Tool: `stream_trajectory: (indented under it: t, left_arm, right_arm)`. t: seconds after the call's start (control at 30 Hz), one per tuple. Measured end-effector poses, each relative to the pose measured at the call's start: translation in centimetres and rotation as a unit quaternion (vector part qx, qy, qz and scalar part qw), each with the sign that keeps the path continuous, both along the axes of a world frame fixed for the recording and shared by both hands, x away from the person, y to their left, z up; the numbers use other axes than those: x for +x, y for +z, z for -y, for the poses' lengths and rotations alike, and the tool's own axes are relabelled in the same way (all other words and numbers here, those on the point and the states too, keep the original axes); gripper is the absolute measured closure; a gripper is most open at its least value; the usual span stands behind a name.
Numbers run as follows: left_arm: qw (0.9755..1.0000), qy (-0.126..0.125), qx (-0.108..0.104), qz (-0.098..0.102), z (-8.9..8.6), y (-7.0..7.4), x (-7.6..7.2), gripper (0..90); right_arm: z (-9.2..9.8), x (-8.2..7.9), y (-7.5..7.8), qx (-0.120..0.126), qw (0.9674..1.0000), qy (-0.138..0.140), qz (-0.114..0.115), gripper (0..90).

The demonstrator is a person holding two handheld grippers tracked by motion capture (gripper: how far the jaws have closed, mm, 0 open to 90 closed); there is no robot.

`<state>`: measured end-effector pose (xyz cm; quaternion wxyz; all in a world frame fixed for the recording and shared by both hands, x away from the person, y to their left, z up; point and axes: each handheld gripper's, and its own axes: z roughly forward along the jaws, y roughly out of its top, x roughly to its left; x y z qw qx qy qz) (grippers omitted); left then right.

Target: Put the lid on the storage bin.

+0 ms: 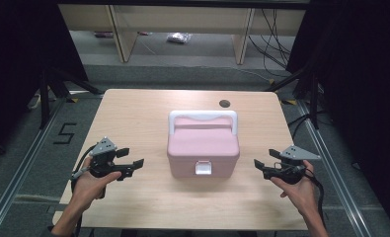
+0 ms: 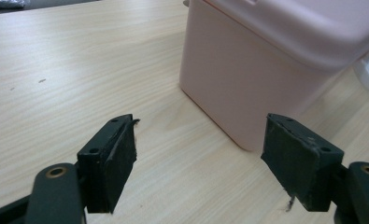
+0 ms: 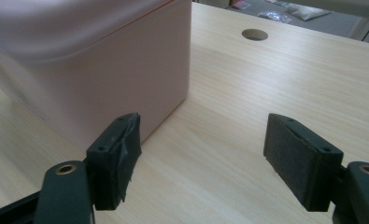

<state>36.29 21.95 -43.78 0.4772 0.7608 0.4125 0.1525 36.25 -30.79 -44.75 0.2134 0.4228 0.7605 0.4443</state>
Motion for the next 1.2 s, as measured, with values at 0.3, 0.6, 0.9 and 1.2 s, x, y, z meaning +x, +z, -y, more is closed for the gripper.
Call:
stream_trajectory:
  t: [0.3, 0.6, 0.9, 1.2]
  left_arm:
    - [0.9999, -0.003, 0.015, -0.004, 0.1, -0.8, -1.2, 24.2]
    - [0.9995, -0.006, 0.028, -0.011, 0.0, -1.9, -2.4, 24.2]
    - [0.9992, -0.013, 0.032, -0.02, 0.2, -2.9, -3.4, 24.2]
    - [0.9984, -0.018, 0.049, -0.021, 0.5, -3.7, -4.4, 24.2]
  right_arm:
    - [0.4, -0.9, -0.6, -0.006, 0.9999, 0.006, 0.006, 25.4]
    - [1.0, -1.8, -1.3, -0.008, 1.0, 0.002, 0.004, 24.4]
    - [0.8, -2.8, -1.7, -0.021, 0.9997, 0.005, -0.01, 23.6]
    - [0.3, -4.5, -2.6, -0.023, 0.9989, 0.019, -0.036, 20.3]
